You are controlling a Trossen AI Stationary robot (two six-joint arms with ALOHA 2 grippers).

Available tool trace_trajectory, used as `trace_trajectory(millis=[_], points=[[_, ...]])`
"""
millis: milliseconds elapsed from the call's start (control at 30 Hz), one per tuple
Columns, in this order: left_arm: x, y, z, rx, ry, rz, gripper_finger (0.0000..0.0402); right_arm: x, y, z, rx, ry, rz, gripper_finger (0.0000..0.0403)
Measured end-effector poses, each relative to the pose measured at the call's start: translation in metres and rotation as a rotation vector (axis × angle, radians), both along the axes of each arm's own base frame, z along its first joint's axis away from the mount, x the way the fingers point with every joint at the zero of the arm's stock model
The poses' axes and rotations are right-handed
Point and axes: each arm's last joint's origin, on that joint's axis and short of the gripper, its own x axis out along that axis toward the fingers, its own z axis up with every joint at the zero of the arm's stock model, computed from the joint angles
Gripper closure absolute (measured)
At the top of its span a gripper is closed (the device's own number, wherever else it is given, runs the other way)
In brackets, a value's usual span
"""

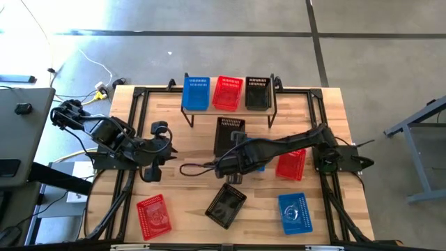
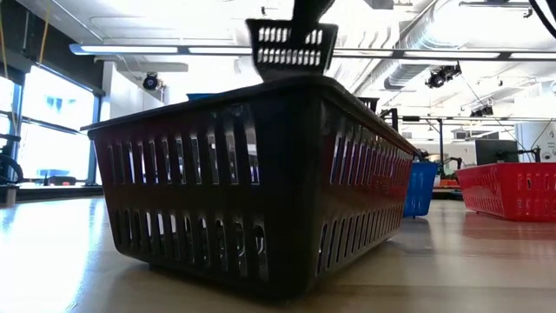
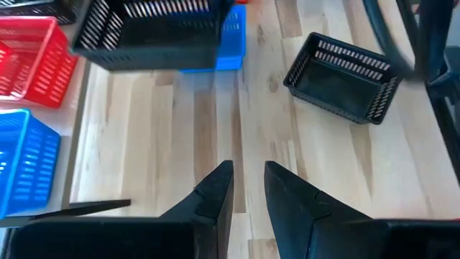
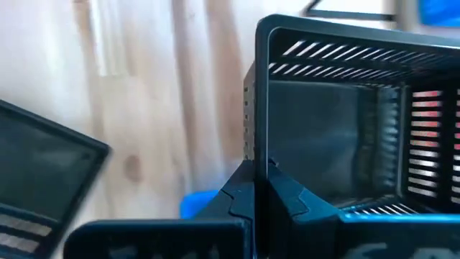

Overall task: Stack baskets on shelf by color
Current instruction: Stack the top black bin on top of the other black bin on the shelf

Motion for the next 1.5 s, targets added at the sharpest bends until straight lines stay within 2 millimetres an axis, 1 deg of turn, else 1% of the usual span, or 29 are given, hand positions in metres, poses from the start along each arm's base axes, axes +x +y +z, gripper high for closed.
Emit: trace_trajectory(millis=[100,200,333,600,667,733,800,867,967,1033,1167,1300,1500], points=[[0.000,0.001,0.000,0.016,-0.006,0.012,0.0330,-0.013,-0.011,0.015,-0.058,0.012,-0.009,0.0403],[0.000,0.001,0.000,0.023,-0.008,0.017,0.0330,-0.029,-0.026,0.033,-0.120,0.031,-0.027,0.0403],[0.002,0.007,0.000,0.038,-0.004,0.030,0.0330,-0.051,-0.049,0.058,-0.179,0.037,-0.040,0.0403],[0.008,0.031,0.001,0.037,-0.011,0.151,0.0330,-0.101,-0.093,0.110,-0.254,-0.050,-0.081,0.0403],[0.009,0.037,0.001,0.038,-0.010,0.185,0.0330,-0.113,-0.103,0.119,-0.266,-0.070,-0.101,0.0403],[0.009,0.044,0.001,0.039,-0.010,0.218,0.0330,-0.124,-0.113,0.123,-0.290,-0.069,-0.132,0.0403],[0.010,0.051,0.001,0.037,-0.016,0.253,0.0330,-0.135,-0.123,0.122,-0.298,-0.054,-0.168,0.0403],[0.012,0.057,0.002,0.033,-0.037,0.285,0.0330,-0.142,-0.132,0.114,-0.297,-0.025,-0.190,0.0403],[0.015,0.066,0.005,0.025,-0.075,0.329,0.0330,-0.147,-0.140,0.101,-0.298,-0.006,-0.186,0.0403],[0.016,0.072,0.006,0.019,-0.090,0.355,0.0330,-0.145,-0.144,0.093,-0.271,-0.016,-0.154,0.0403],[0.018,0.081,0.008,0.014,-0.123,0.399,0.0330,-0.135,-0.153,0.075,-0.239,-0.021,-0.088,0.0403],[0.018,0.089,0.009,0.012,-0.142,0.436,0.0330,-0.127,-0.161,0.062,-0.212,-0.042,-0.053,0.0403],[0.018,0.099,0.010,0.013,-0.156,0.480,0.0330,-0.120,-0.173,0.045,-0.178,-0.052,0.012,0.0403]])
